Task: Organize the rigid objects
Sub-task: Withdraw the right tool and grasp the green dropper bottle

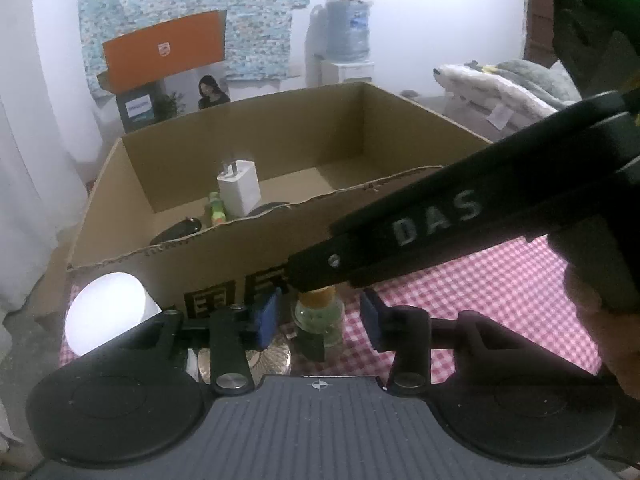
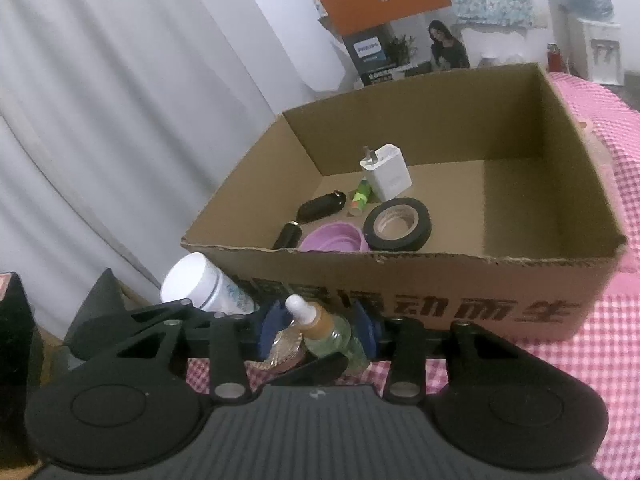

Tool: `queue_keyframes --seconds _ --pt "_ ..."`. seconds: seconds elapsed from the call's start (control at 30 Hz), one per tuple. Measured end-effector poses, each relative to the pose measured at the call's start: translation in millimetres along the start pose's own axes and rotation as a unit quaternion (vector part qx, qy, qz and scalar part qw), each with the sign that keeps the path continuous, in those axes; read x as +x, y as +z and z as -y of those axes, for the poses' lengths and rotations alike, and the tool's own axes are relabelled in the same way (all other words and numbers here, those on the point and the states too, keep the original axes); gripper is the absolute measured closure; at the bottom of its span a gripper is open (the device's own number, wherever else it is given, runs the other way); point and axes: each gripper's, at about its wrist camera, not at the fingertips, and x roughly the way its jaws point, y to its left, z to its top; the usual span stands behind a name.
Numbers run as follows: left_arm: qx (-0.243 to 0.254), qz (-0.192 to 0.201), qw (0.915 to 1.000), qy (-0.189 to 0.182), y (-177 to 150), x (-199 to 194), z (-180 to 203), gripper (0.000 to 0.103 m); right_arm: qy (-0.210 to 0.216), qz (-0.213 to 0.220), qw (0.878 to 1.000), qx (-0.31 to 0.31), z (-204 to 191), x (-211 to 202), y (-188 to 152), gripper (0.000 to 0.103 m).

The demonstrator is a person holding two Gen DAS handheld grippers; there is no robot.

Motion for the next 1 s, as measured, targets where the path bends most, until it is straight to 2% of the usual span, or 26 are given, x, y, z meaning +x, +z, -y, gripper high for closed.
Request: queue_keyframes --seconds 0.1,0.17,0.3,0.5,0.7,1.0 --pt "-0.003 -0.002 1.0 0.0 -0.8 4.7 -1.2 0.074 0.006 -0.005 1.0 -0.007 -0.6 7.6 2.7 0.067" --pt "-0.006 0.004 1.0 0.001 -1.7 4.5 -0.5 0.074 0.01 -0.006 1.0 -0.01 -1.4 9.3 3.4 0.077" --pt "-0.015 0.01 0.9998 -0.006 -4.1 2.5 0.8 0.076 0.004 -0.001 1.0 -0.015 -1.8 6.0 3.1 0.079" --pt "-0.016 0.016 0.9989 -0.042 -5.6 -2.9 15.3 0.08 -0.016 -0.001 1.0 -0.01 4.8 -13.7 -4.6 0.08" --pt "0.004 0.022 0.9962 -0.084 -12.3 -10.5 32.8 0.079 -0.039 -0.005 0.999 -0.002 11.4 -39.0 -17.1 0.081" --pt "0.039 0.029 0.9963 -0.07 -19.5 -10.5 35.6 0.069 -0.057 -0.006 0.998 -0.03 4.9 -40.2 -18.2 0.079"
